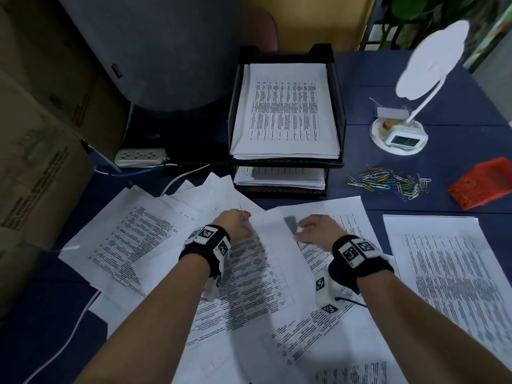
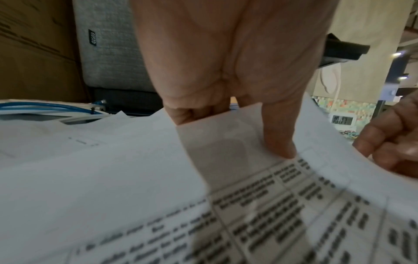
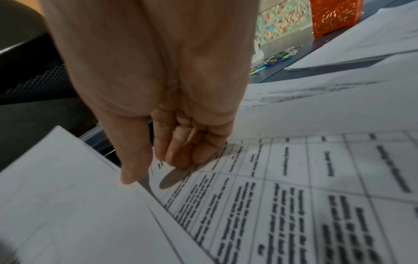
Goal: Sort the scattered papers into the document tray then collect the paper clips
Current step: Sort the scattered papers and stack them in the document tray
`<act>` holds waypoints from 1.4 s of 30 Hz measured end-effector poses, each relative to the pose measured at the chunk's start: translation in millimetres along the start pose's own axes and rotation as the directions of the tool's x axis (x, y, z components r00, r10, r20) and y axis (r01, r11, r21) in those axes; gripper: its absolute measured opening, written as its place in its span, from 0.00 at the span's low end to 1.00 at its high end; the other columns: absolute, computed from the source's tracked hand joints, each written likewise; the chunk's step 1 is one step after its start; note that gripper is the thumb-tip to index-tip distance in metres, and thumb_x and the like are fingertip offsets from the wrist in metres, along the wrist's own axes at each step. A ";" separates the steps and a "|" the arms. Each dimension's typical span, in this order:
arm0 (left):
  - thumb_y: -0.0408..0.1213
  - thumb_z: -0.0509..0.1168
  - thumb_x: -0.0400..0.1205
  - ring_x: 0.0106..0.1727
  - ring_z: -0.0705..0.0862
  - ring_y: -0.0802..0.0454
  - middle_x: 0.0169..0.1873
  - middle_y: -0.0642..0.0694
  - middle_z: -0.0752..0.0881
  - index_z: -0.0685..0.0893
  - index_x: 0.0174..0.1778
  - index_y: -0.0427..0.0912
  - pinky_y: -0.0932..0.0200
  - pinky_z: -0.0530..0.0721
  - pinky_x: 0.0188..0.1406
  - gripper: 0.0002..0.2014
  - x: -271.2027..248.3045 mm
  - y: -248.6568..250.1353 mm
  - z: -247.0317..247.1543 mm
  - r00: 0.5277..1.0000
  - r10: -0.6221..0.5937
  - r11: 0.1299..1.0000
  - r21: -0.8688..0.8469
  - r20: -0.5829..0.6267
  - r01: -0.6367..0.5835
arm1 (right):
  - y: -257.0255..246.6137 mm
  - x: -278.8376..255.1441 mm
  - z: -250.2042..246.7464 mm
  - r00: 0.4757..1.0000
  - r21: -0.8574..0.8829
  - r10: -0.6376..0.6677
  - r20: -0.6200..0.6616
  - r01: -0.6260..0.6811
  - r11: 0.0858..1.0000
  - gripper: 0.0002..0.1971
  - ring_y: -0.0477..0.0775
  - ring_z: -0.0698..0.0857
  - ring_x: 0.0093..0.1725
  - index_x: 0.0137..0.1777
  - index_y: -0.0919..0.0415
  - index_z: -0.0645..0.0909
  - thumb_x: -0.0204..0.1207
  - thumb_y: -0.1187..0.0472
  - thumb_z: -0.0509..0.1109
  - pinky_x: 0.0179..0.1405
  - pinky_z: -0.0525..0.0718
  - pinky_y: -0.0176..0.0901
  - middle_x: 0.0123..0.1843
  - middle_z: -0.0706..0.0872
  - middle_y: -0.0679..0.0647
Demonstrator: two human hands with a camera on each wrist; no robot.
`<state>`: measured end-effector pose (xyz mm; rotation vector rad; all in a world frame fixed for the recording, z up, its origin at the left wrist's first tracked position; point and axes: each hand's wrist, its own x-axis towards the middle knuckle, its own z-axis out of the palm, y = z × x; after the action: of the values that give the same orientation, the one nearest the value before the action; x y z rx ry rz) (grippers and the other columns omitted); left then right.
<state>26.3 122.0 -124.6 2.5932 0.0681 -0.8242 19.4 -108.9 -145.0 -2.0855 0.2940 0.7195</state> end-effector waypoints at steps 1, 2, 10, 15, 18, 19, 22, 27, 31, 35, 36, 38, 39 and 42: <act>0.39 0.69 0.80 0.71 0.75 0.44 0.70 0.42 0.77 0.73 0.74 0.39 0.57 0.74 0.66 0.26 -3.2 1.0 -2.7 1.000 0.004 0.997 -0.083 -0.009 -0.005 | 0.2 -3.2 -2.2 1.000 0.020 -0.016 0.001 0.016 1.000 0.18 0.53 0.85 0.48 0.54 0.61 0.85 0.69 0.51 0.79 0.51 0.82 0.42 0.47 0.87 0.52; 0.37 0.69 0.80 0.68 0.78 0.44 0.65 0.42 0.81 0.76 0.71 0.36 0.59 0.75 0.61 0.23 -4.8 0.3 -5.7 0.998 0.024 0.986 -0.165 -0.056 -0.033 | -0.5 -7.4 -5.4 1.000 0.050 -0.028 -0.004 0.029 0.998 0.21 0.54 0.85 0.48 0.51 0.62 0.85 0.69 0.45 0.77 0.52 0.81 0.44 0.44 0.88 0.52; 0.31 0.71 0.78 0.57 0.86 0.42 0.48 0.48 0.89 0.84 0.52 0.46 0.49 0.82 0.59 0.10 -26.7 -21.2 -46.6 0.941 -0.086 0.560 -0.798 -0.326 -0.225 | -17.1 -35.8 -30.2 0.999 0.576 -0.029 -0.018 0.034 0.817 0.17 0.59 0.86 0.44 0.53 0.60 0.79 0.76 0.47 0.70 0.48 0.85 0.51 0.53 0.86 0.63; 0.29 0.65 0.82 0.48 0.85 0.49 0.48 0.48 0.87 0.83 0.53 0.48 0.52 0.85 0.47 0.09 -47.7 -8.1 -48.7 0.908 -0.041 0.372 -0.849 -0.418 -0.374 | -27.7 -50.8 -24.5 0.972 0.597 -0.198 -0.129 0.235 0.767 0.13 0.58 0.87 0.55 0.62 0.65 0.81 0.78 0.69 0.69 0.59 0.84 0.54 0.58 0.88 0.59; 0.24 0.64 0.81 0.50 0.85 0.51 0.50 0.47 0.86 0.79 0.53 0.45 0.55 0.83 0.53 0.12 -58.2 4.4 -56.2 0.842 -0.009 0.331 -0.796 -0.539 -0.506 | -41.7 -66.8 -29.1 0.920 0.578 -0.267 -0.288 0.389 0.717 0.09 0.43 0.88 0.43 0.55 0.62 0.82 0.78 0.72 0.67 0.40 0.84 0.34 0.49 0.90 0.52; 0.25 0.64 0.81 0.51 0.85 0.52 0.50 0.48 0.86 0.78 0.52 0.46 0.54 0.82 0.57 0.11 -61.3 9.3 -59.2 0.812 0.005 0.347 -0.760 -0.584 -0.549 | -47.2 -70.9 -32.0 0.897 0.566 -0.287 -0.336 0.435 0.700 0.09 0.39 0.88 0.39 0.55 0.63 0.82 0.79 0.72 0.66 0.35 0.81 0.29 0.48 0.89 0.51; 0.32 0.63 0.83 0.52 0.83 0.57 0.47 0.53 0.84 0.77 0.47 0.53 0.56 0.81 0.58 0.08 -72.5 26.3 -65.6 0.706 0.059 0.415 -0.626 -0.705 -0.660 | -66.3 -84.8 -40.9 0.828 0.492 -0.352 -0.437 0.548 0.676 0.08 0.35 0.87 0.37 0.53 0.63 0.80 0.78 0.74 0.66 0.35 0.81 0.28 0.48 0.87 0.53; 0.34 0.62 0.82 0.50 0.83 0.59 0.48 0.53 0.83 0.75 0.49 0.53 0.62 0.80 0.52 0.07 -91.0 46.0 -62.8 0.606 0.069 0.371 -0.544 -0.792 -0.753 | -71.7 -95.4 -44.4 0.761 0.394 -0.353 -0.544 0.603 0.694 0.09 0.54 0.87 0.54 0.54 0.59 0.79 0.77 0.69 0.70 0.57 0.85 0.53 0.53 0.89 0.55; 0.29 0.67 0.81 0.57 0.84 0.56 0.56 0.49 0.84 0.74 0.60 0.46 0.57 0.82 0.61 0.15 -92.7 41.4 -42.2 0.689 0.076 0.342 -0.630 -0.721 -0.697 | -59.3 -100.9 -39.5 0.774 0.429 -0.319 -0.547 0.587 0.687 0.16 0.56 0.88 0.55 0.59 0.67 0.76 0.73 0.72 0.73 0.61 0.84 0.58 0.55 0.89 0.58; 0.31 0.66 0.82 0.48 0.84 0.65 0.47 0.55 0.84 0.76 0.63 0.43 0.65 0.81 0.55 0.15 -92.0 42.9 -32.8 0.732 0.022 0.371 -0.674 -0.681 -0.638 | -52.8 -100.8 -36.3 0.790 0.407 -0.291 -0.540 0.548 0.731 0.12 0.56 0.87 0.54 0.55 0.62 0.75 0.75 0.71 0.72 0.62 0.83 0.56 0.54 0.88 0.58; 0.32 0.66 0.82 0.46 0.83 0.65 0.43 0.57 0.83 0.77 0.61 0.44 0.64 0.81 0.54 0.12 -91.5 43.8 -33.3 0.735 0.013 0.373 -0.679 -0.678 -0.632 | -52.2 -100.5 -36.6 0.789 0.390 -0.293 -0.540 0.543 0.744 0.10 0.56 0.86 0.54 0.53 0.61 0.75 0.76 0.69 0.71 0.60 0.83 0.54 0.54 0.87 0.58; 0.35 0.66 0.82 0.49 0.83 0.58 0.44 0.56 0.84 0.79 0.53 0.48 0.56 0.79 0.60 0.06 -92.5 46.2 -36.4 0.741 0.025 0.349 -0.688 -0.672 -0.636 | -52.0 -102.5 -39.1 0.775 0.341 -0.301 -0.555 0.542 0.768 0.08 0.59 0.85 0.50 0.50 0.63 0.73 0.78 0.66 0.70 0.55 0.81 0.48 0.51 0.86 0.61; 0.36 0.66 0.81 0.52 0.83 0.56 0.47 0.55 0.84 0.80 0.52 0.50 0.54 0.79 0.62 0.06 -94.2 48.0 -38.3 0.744 0.043 0.324 -0.695 -0.667 -0.642 | -51.9 -103.9 -41.1 0.766 0.319 -0.309 -0.564 0.547 0.774 0.07 0.59 0.84 0.50 0.51 0.63 0.73 0.79 0.66 0.69 0.53 0.79 0.45 0.52 0.86 0.61; 0.32 0.65 0.83 0.52 0.84 0.56 0.50 0.51 0.85 0.78 0.52 0.52 0.59 0.83 0.58 0.09 -94.2 52.6 -40.3 0.764 0.088 0.327 -0.706 -0.639 -0.628 | -48.8 -110.5 -46.8 0.755 0.328 -0.326 -0.569 0.572 0.752 0.10 0.48 0.83 0.54 0.58 0.60 0.75 0.80 0.71 0.64 0.56 0.79 0.36 0.57 0.84 0.52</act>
<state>-20.6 97.6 -22.3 1.5288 0.0305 0.1516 -29.3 -124.8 -26.0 -1.7020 0.1806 -0.1925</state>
